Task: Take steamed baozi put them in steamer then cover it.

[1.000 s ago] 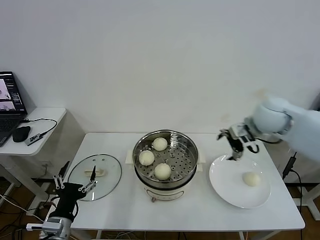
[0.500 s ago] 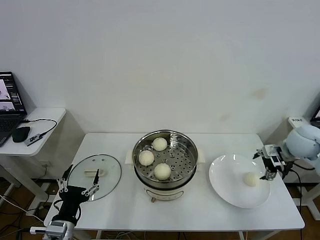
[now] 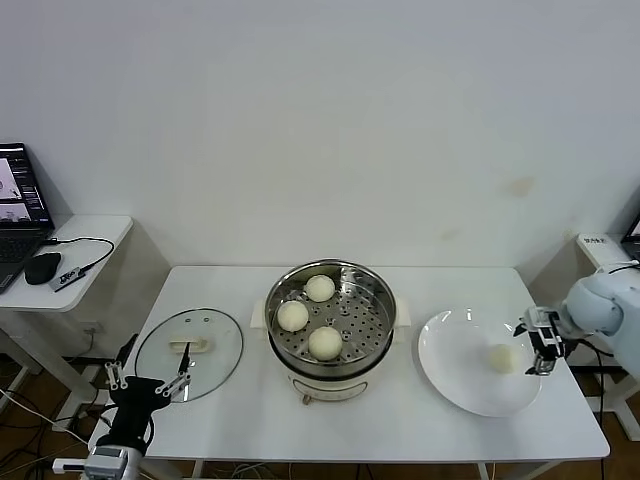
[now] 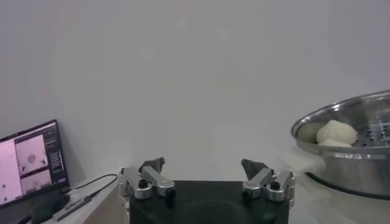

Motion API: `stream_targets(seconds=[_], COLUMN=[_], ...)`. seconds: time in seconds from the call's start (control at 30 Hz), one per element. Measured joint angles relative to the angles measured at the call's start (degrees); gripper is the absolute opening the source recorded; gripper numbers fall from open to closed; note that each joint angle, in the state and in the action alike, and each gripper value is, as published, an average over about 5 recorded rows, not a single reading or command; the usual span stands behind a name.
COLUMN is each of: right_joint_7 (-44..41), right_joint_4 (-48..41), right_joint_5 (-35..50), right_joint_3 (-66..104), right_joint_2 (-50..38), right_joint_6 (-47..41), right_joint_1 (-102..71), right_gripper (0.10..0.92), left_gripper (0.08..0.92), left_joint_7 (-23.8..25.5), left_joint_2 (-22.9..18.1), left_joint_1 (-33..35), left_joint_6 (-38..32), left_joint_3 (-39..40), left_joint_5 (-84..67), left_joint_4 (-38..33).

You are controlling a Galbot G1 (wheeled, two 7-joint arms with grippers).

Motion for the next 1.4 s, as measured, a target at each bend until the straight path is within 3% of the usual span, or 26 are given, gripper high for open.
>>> stream_targets(seconds=[0.47,0.7,1.13,1.4], right_joint_7=[1.0,1.5,0.4,-1.1], right_joint_4=[-7.2,-9.3,-9.4,-5.9], right_joint_5=[-2.5,-3.2,-3.0,-0.3], right_joint_3=[1.7,2.3,2.3,-1.4], right_joint_2=[6.4,8.2,8.2,5.4], right_joint_6=[0.9,0.9,0.5,-1.0], right_joint_1=[-1.8,-2.2,-1.1,3.6], right_gripper=[0.815,0.743,0.512,0.516], left_gripper=[0.823,0.823,0.823,0.823], left_joint_7=[-0.1,-0.1,-0.2,-0.1], left_joint_2=[-0.2,-0.2,-0.3,-0.3], left_joint_1=[-0.2,-0.1,0.3,0.0], left_joint_6=[-0.1,-0.3,-0.4,-0.5], left_joint_3=[-0.3,-0.5,-1.1,-0.9], left_joint_5=[-0.1,-0.2,-0.3,-0.3], left_joint_4=[0.3,0.5,0.3,0.2])
